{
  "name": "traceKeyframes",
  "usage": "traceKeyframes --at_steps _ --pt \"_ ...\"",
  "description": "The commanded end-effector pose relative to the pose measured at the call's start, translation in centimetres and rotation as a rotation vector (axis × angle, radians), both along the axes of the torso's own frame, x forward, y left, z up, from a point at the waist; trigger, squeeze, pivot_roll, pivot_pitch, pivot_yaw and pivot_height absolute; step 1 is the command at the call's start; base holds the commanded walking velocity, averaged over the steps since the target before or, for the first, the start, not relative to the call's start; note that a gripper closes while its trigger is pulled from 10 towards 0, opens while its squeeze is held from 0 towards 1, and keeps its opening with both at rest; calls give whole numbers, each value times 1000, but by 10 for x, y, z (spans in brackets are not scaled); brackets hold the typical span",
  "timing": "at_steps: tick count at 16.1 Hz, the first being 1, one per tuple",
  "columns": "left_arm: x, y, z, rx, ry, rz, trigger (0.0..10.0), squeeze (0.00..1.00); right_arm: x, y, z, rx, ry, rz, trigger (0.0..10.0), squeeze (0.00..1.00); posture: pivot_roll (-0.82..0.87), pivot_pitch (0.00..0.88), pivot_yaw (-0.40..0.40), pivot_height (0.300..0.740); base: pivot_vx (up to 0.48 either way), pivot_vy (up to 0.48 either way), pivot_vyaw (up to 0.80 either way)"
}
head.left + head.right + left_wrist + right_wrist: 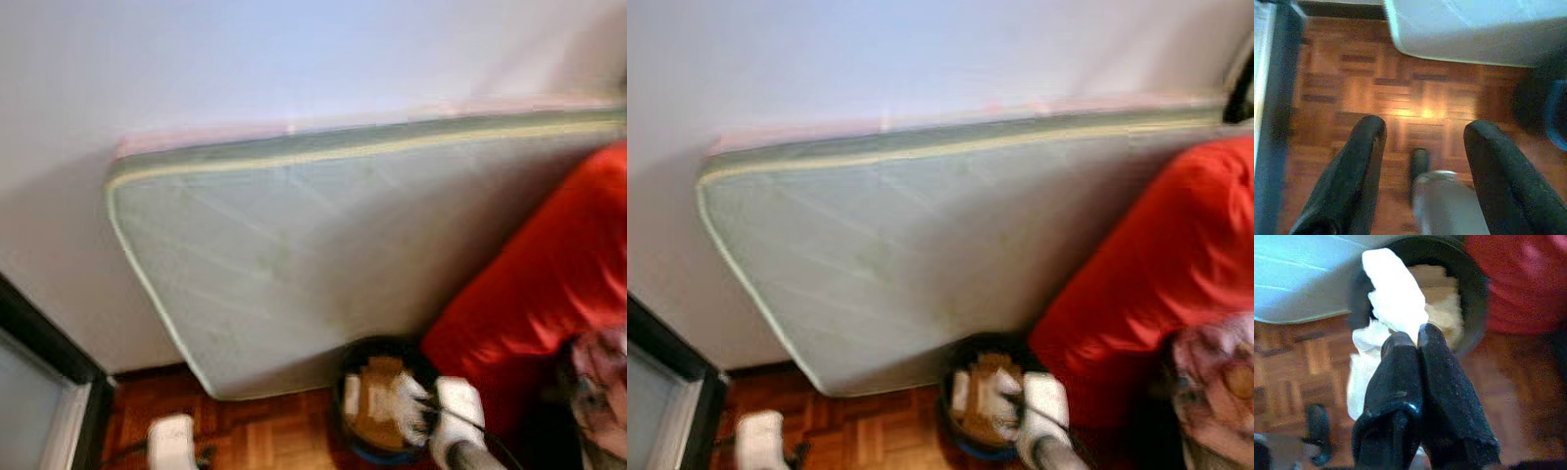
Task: Clean up the room
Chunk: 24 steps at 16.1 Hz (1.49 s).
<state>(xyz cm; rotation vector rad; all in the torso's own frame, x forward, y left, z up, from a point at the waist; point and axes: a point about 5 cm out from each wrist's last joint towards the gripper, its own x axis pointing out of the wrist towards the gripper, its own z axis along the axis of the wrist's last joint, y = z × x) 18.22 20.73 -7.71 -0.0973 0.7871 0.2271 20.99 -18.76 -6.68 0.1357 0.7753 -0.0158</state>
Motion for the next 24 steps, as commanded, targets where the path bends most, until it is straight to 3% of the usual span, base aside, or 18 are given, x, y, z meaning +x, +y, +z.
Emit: traceKeyframes --at_steps 1,5,10,11,13,17,18,20,24 --pt "-8 11 -2 21 30 16 10000 0 7 8 3 22 -26 0 10000 0 22 69 -45 740 266 0 0" --pt "-10 11 -3 21 33 16 10000 0 10 9 6 27 -43 6 10000 0 24 70 -47 740 269 0 0" --pt "5 13 6 26 -48 29 10000 0 37 22 24 65 -163 46 10000 0 45 91 -56 740 53 0 0" --pt "21 18 19 28 -151 61 10000 0 50 30 36 92 -236 65 10000 0 59 101 -63 740 0 0 0" --pt "40 22 35 33 -276 76 10000 0 62 36 47 118 -315 75 10000 0 66 118 -73 740 0 0 0" --pt "75 18 81 103 -598 -6 10000 0 71 37 60 119 -430 22 10000 0 73 131 -74 740 0 0 0" --pt "75 13 94 126 -683 -38 10000 0 67 36 61 124 -462 18 10000 0 67 136 -74 740 0 0 0" --pt "64 7 101 158 -738 -75 10000 0 57 32 57 124 -482 15 10000 0 57 160 -78 740 0 0 0" --pt "56 8 112 168 -755 -74 10000 0 49 23 52 78 -473 -31 10000 0 63 178 -75 740 0 0 0"
